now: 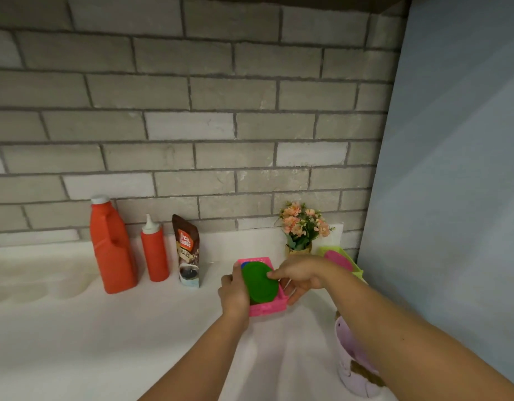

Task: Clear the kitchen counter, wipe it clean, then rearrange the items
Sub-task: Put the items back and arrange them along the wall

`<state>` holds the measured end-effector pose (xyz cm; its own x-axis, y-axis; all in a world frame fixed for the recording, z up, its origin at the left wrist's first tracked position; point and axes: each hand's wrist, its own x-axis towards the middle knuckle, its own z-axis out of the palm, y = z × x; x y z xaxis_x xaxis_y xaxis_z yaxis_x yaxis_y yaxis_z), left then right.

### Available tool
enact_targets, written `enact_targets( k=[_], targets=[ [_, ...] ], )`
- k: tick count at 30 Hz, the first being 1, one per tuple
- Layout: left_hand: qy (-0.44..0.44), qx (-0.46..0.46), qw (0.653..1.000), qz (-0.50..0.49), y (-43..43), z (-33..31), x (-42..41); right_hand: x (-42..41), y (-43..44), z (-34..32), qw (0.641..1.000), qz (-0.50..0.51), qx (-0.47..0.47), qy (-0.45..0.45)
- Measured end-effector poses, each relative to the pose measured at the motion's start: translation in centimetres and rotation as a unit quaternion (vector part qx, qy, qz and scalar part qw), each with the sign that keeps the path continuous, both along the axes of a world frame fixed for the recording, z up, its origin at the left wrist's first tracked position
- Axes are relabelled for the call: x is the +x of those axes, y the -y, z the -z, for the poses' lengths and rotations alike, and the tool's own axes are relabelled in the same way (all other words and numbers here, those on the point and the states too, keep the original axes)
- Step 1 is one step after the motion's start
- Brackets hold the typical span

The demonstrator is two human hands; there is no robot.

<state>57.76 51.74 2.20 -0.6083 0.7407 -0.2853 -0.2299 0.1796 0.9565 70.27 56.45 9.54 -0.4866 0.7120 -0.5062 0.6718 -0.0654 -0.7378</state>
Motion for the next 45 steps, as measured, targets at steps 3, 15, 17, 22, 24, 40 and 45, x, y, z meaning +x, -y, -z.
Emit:
enact_targets(
  k=[3,15,17,22,24,40,45],
  targets=[
    [0.005,0.018,0.999,-0.034,2.6,-0.3,-3.0,-3.1,2.3,-0.5,1.000,-0.020,0.014,-0.008],
    [0.132,0.071,0.987,0.048,17.8,-3.2,-17.9,-18.8,15.7,-1.5,0.993,-0.106,0.041,0.000],
    [0.146,0.083,0.983,0.072,20.2,-3.5,-20.2,-20.9,17.7,-1.5,0.991,-0.125,0.039,-0.001],
    [0.163,0.095,0.979,0.080,24.2,-3.5,-25.4,-25.7,21.6,-0.9,0.986,-0.150,0.059,-0.036],
    [0.168,0.106,0.977,0.077,24.8,-3.5,-27.1,-27.8,22.2,-0.8,0.981,-0.148,0.118,-0.048],
    [0.190,0.138,0.972,-0.009,24.1,-2.5,-38.0,-42.6,21.0,1.6,0.905,-0.256,0.332,-0.074],
    [0.207,0.139,0.968,0.005,23.1,-2.1,-41.5,-45.8,19.8,1.9,0.916,-0.213,0.327,-0.096]
  ],
)
